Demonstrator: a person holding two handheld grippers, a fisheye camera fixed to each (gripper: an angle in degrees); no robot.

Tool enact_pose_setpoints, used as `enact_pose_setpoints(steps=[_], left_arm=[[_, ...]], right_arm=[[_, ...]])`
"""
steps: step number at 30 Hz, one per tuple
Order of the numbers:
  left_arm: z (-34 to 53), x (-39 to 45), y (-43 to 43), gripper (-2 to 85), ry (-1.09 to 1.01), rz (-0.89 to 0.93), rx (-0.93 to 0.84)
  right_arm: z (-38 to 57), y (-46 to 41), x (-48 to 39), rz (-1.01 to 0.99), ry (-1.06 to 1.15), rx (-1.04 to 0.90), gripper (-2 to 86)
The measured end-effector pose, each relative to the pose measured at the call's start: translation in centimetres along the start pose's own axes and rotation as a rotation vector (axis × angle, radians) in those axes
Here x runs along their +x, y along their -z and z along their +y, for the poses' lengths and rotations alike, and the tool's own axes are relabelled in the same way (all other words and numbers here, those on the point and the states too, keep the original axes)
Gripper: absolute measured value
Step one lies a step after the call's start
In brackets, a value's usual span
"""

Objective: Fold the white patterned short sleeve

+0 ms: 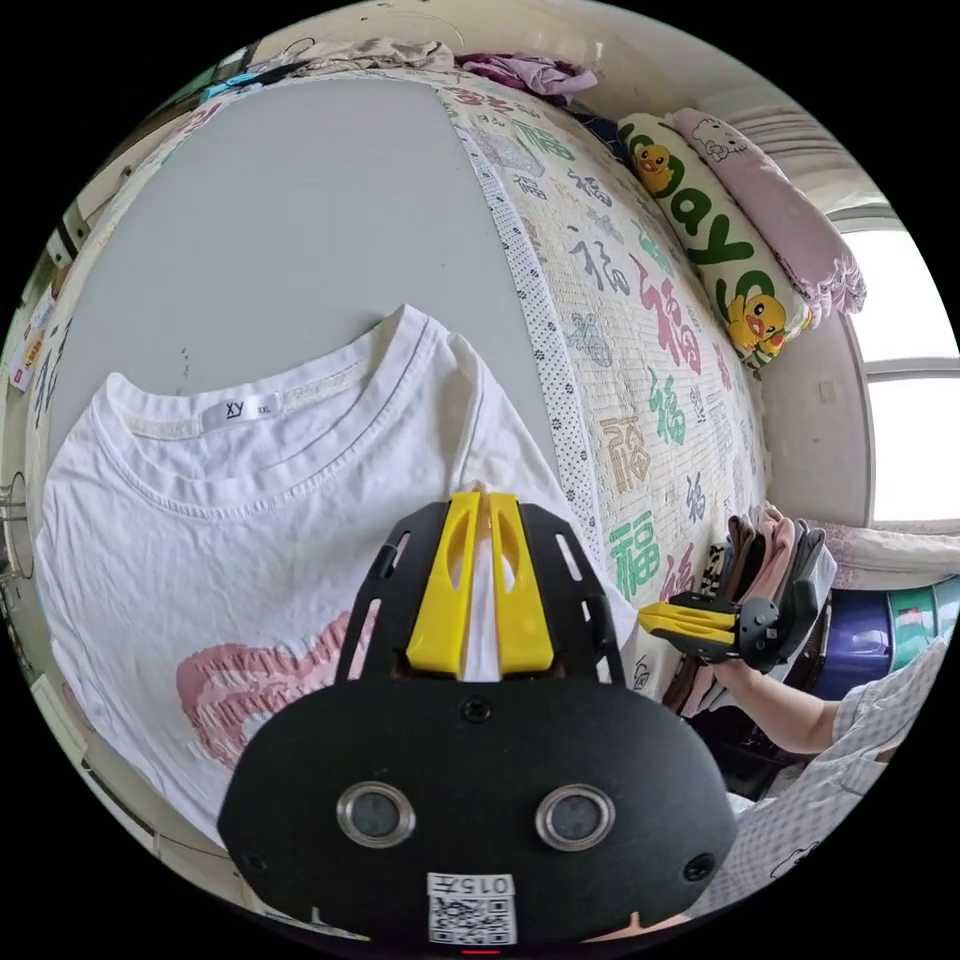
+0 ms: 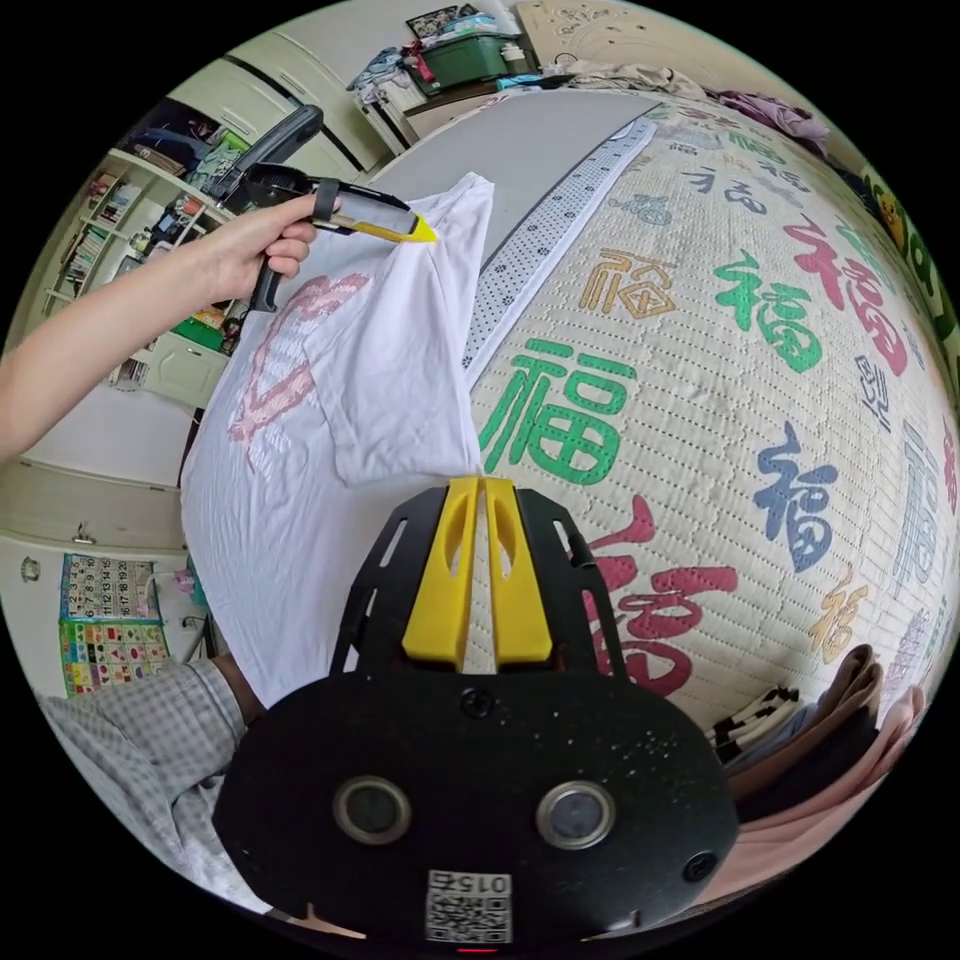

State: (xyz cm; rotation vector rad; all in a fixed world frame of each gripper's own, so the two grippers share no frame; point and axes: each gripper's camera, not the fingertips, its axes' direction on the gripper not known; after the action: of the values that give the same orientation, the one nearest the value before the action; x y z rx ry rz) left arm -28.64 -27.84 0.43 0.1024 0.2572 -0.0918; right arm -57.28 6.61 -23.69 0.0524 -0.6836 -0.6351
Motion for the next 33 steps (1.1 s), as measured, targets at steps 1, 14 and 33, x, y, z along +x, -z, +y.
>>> enact_pose_setpoints(steps=[1,14,33], left_arm=[[0.5,0.1,0.5,2.3,0.006,-0.010,0.017],[16.2,12.4,-3.1,4.5,-0.220,0.005,-0.058],[19.6,3.6,5.3,7.1,0.174,-0.091,0.155]], right_arm=[[0.0,0.1,0.6,-0.020,-0.011,0.010,4.5],[-1.9,-1.9,3.4,-0.020,0.015,-0.034,0.5],[-6.4,-0.1,-1.7,0.032,0.041,0.021,8.3]])
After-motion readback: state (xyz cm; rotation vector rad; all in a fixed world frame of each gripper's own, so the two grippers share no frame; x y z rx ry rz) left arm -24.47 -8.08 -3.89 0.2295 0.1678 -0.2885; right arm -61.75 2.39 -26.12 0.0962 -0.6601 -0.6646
